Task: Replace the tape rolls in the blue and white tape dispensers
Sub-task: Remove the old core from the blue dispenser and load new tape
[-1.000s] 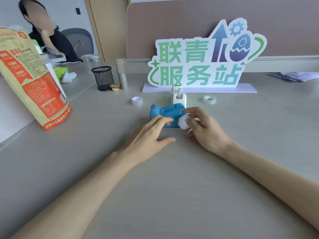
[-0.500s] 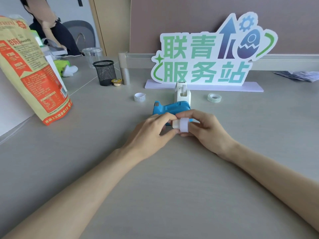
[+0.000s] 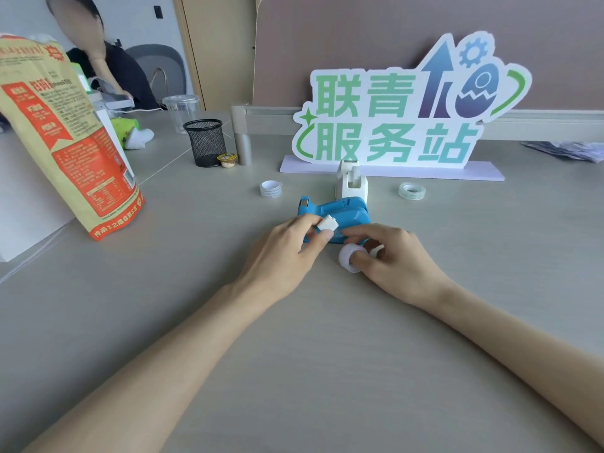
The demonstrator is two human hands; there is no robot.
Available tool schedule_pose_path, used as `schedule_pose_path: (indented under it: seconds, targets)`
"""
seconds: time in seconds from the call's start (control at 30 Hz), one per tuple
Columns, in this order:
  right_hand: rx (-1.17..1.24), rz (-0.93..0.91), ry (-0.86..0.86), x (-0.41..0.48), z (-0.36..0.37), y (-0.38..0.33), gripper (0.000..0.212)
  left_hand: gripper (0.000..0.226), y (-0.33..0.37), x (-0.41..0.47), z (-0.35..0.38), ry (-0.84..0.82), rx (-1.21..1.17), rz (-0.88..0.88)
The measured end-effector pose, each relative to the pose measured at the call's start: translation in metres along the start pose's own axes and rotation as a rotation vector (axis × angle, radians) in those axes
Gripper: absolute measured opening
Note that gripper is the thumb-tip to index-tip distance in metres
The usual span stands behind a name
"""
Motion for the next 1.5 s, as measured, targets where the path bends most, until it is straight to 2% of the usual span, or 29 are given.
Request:
schedule_pose_path:
  seconds: [0.1,0.23,0.4,0.6,0.7,0.77,0.83,0.93,1.07,1.13,1.2,1.3,1.4,1.5]
  targets:
    - [0.033,0.062,0.039,0.001,-0.005,0.004,0.025,0.021,-0.004,-0.001,-0.004,-0.067,0.050,0.019]
    - [0.105,0.080,0.043,0.001,-0.007,0.006,0.003,0.020,-0.003,-0.006,-0.005,-0.225,0.102,0.119]
    - [0.116,0.070,0.063,0.001,-0.007,0.007,0.003,0.017,-0.002,-0.004,-0.007,-0.235,0.103,0.145]
    - [-0.008,0.034,0.086,0.002,-0.006,0.005,0.008,0.013,-0.007,-0.004,-0.009,-0.211,0.142,0.197]
    - [-0.024,-0.005,0.127,0.001,-0.008,0.004,0.012,0.008,-0.011,-0.003,-0.011,-0.222,0.134,0.142]
    - [-0.066,-0.125,0.177,-0.002,-0.011,-0.007,0.017,0.015,-0.018,0.001,-0.013,-0.200,0.071,0.048]
    - [-0.116,-0.274,0.178,-0.006,-0.007,-0.021,0.017,0.021,-0.029,0.008,-0.016,-0.105,0.003,-0.080]
    - [-0.235,-0.453,0.134,-0.011,0.006,-0.035,0.020,0.023,-0.047,0.027,-0.021,0.081,0.037,-0.183]
    - [-0.293,-0.509,0.117,-0.005,0.020,-0.042,0.028,0.026,-0.071,0.065,-0.019,0.271,0.167,-0.182]
    - [-0.304,-0.506,0.102,-0.002,0.024,-0.041,0.030,0.035,-0.086,0.082,-0.010,0.237,0.306,-0.205]
    - [-0.310,-0.500,0.100,-0.002,0.024,-0.038,0.032,0.044,-0.100,0.090,0.003,0.123,0.406,-0.277]
    - [-0.305,-0.496,0.100,-0.002,0.023,-0.036,0.031,0.041,-0.108,0.093,0.011,0.045,0.479,-0.310]
    - [-0.306,-0.497,0.087,-0.002,0.024,-0.037,0.032,0.031,-0.107,0.092,0.008,0.069,0.472,-0.289]
    - [-0.292,-0.501,0.080,-0.003,0.023,-0.037,0.029,0.027,-0.105,0.083,0.002,0.104,0.319,-0.282]
Point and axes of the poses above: each hand's wrist, its own x-axis towards the middle knuckle, its own z-axis out of the palm, y = z × x, the point moved 7 cm from there along x, towards the middle knuckle, and after that the axes turned 13 degrees about y, right-handed, at the moved point
